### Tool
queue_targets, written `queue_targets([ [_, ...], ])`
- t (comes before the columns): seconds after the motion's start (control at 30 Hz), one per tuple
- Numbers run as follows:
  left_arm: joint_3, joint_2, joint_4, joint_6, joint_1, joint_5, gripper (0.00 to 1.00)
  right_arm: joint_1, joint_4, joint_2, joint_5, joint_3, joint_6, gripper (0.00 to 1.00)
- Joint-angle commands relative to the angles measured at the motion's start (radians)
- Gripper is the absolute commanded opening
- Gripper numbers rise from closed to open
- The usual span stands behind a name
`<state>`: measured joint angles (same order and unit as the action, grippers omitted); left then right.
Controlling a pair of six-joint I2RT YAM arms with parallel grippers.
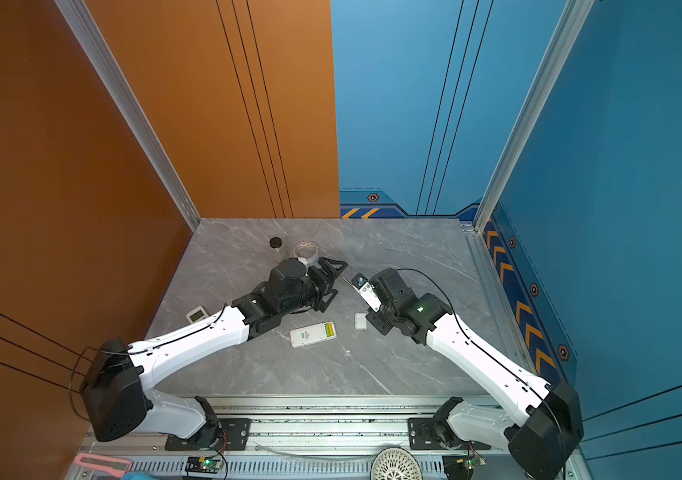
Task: Unload the batteries from the remote control
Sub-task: 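Lift the screwdriver with the right gripper while the left swings toward the remote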
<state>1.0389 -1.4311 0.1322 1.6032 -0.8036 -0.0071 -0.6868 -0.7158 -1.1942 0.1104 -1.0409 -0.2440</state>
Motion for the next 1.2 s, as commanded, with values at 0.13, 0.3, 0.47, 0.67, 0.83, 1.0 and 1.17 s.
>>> queue_targets([
  [0.13,-0.058,-0.005,0.011,0.102,-0.038,-0.067,0.9,-0.056,-0.053,0.019,-0.087,-0.025,0.003,0.11],
  [0.3,-0.073,0.001,-0.028,0.09,-0.045,-0.094,0.59,-0.051,-0.081,0.021,-0.251,-0.034,0.017,0.12],
  [0.47,-0.088,0.013,-0.075,0.061,-0.039,-0.088,0.01,-0.038,-0.105,-0.006,-0.289,-0.061,0.02,0.12],
  [0.67,-0.199,0.045,0.034,0.163,-0.007,-0.039,0.0,0.03,0.0,0.012,-0.321,-0.122,0.128,0.62],
  [0.83,-0.342,0.08,0.234,0.412,0.068,0.006,0.0,0.24,0.256,0.114,-0.471,-0.053,0.398,0.92],
  [1.0,-0.416,0.104,0.318,0.649,0.132,0.05,0.0,0.44,0.234,0.028,-0.837,-0.147,0.477,0.94],
  [1.17,-0.435,0.089,0.45,0.78,0.152,0.014,0.0,0.424,0.316,-0.076,-1.047,-0.157,0.502,0.96],
])
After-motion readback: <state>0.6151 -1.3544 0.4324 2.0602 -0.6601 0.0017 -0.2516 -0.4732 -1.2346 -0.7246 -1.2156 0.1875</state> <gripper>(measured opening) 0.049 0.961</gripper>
